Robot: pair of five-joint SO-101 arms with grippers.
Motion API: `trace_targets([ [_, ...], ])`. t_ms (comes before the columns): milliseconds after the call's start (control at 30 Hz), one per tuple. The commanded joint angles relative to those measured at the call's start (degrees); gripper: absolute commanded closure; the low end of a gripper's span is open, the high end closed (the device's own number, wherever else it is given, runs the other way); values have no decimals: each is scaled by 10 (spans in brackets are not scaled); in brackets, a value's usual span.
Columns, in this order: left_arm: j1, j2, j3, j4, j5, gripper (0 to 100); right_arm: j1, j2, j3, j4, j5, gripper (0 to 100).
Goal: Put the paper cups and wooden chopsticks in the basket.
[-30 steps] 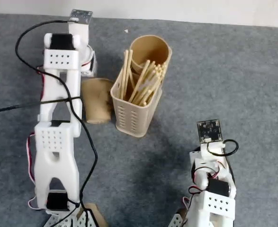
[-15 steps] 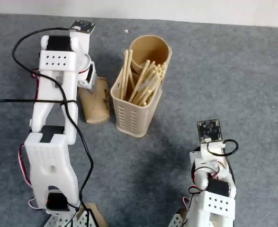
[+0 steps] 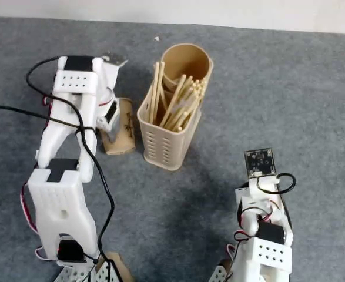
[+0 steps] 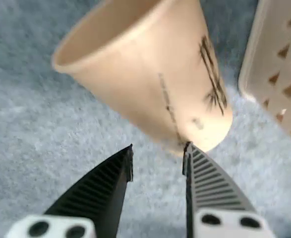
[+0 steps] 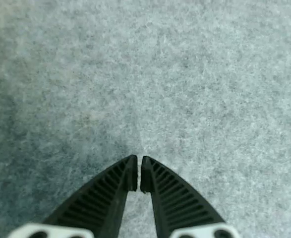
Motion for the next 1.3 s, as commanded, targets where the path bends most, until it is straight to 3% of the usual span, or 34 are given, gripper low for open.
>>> trace_targets([
  [0, -37, -7, 11, 0, -11, 808, -3, -7, 34, -11, 4, 964],
  [367, -212, -12, 11, -62, -11, 808, -3, -7, 34, -11, 4, 964],
  [500, -219, -8, -49, -87, -3, 808, -3, -7, 34, -11, 4, 964],
  [667, -213, -7, -138, -164, 78, 808, -3, -7, 34, -11, 4, 964],
  [867, -182, 4, -116, -314, 116, 808, -3, -7, 34, -11, 4, 964],
  [967, -164, 47, -116, -349, 119, 808, -3, -7, 34, -11, 4, 964],
  [1100, -133, 102, -116, -307, 117, 808, -3, -7, 34, -11, 4, 964],
  [1267, -91, 108, -196, -104, 117, 808, -4, -7, 34, -11, 4, 964],
])
